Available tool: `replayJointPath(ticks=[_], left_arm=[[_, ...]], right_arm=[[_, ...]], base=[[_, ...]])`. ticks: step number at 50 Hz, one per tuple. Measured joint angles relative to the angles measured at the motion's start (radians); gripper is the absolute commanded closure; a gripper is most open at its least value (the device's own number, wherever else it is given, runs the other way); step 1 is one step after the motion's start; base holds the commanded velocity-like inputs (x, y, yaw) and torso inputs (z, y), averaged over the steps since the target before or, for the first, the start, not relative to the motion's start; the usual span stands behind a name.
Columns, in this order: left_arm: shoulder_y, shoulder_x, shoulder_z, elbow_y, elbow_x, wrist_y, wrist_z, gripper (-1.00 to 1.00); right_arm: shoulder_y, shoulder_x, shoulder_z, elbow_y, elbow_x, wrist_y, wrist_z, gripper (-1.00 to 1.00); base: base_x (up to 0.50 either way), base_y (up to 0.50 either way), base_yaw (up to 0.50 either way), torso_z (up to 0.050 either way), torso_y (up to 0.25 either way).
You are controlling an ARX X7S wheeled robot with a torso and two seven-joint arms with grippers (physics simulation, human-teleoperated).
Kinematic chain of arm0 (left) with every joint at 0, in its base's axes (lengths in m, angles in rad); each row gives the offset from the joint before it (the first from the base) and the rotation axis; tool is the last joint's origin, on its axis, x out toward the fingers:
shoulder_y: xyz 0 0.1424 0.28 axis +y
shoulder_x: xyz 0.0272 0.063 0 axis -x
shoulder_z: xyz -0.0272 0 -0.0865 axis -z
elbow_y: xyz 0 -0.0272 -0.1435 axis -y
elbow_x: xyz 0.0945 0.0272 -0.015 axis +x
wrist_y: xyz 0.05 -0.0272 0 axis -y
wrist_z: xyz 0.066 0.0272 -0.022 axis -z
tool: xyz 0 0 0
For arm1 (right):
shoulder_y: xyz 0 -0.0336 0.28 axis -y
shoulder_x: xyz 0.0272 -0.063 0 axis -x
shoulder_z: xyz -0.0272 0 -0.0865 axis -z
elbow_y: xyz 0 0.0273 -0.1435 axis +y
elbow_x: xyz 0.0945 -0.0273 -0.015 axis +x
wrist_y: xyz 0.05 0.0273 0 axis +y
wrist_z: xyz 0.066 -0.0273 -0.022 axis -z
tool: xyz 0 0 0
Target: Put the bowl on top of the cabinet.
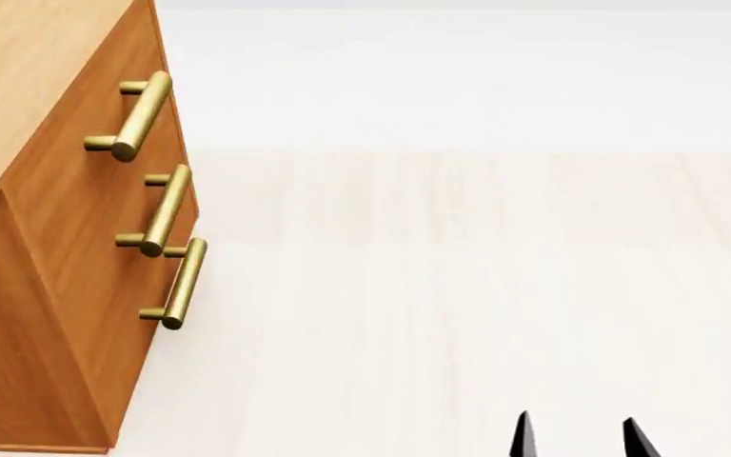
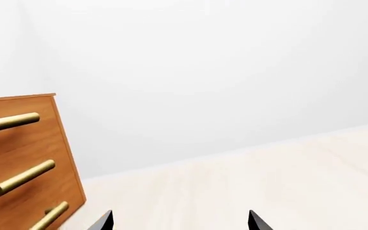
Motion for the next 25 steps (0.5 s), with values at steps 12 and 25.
replayJointPath(ticks=[12, 25], left_arm=[[0.044, -0.018, -0.223, 0.000, 0.170, -0.011, 0.073, 1.00], [0.082, -0.030, -0.329, 0.000, 0.264, -0.021, 0.140, 1.00]], right_arm=[[0.020, -0.009, -0.010, 0.027, -0.011, 0.008, -0.001, -1.00], [0.031, -0.014, -0.015, 0.043, -0.018, 0.011, 0.000, -1.00]], base=[[0.00, 0.00, 0.00, 0.000, 0.000], [0.00, 0.00, 0.00, 0.001, 0.001]])
